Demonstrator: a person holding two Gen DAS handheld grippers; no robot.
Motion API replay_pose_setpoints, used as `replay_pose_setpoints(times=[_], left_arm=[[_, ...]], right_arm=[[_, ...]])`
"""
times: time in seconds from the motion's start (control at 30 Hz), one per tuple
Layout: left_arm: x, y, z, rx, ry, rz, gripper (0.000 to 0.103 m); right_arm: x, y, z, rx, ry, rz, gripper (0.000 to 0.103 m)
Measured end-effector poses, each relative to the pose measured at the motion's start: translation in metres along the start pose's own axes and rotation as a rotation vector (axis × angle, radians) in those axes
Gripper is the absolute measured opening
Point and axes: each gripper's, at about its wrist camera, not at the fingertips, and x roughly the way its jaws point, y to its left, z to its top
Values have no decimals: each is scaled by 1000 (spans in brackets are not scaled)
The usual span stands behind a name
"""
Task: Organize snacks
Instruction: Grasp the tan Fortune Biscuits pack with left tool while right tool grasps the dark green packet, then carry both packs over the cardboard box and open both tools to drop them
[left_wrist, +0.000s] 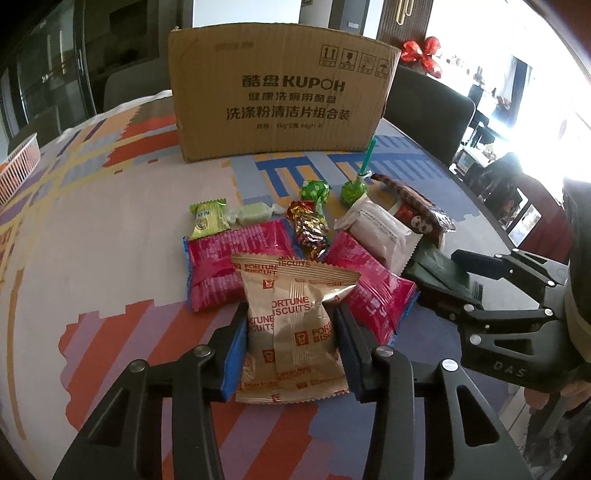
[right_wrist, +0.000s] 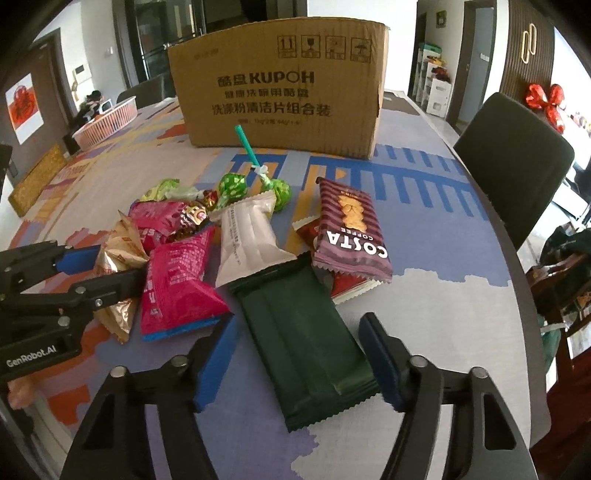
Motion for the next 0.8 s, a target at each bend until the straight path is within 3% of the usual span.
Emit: replay_pose_setpoints(times=[0.17, 0.53, 0.8], left_arm=[[-4, -2, -3, -14, 2, -3, 41], [-32, -7, -10, -36, -44, 10, 41], [-55, -10, 8, -31, -115, 35, 41]], right_arm=[[-2, 1, 0, -9, 4, 3, 49], [-31, 7, -6, 3, -46, 10, 47], [-55, 10, 4, 14, -115, 22, 47]])
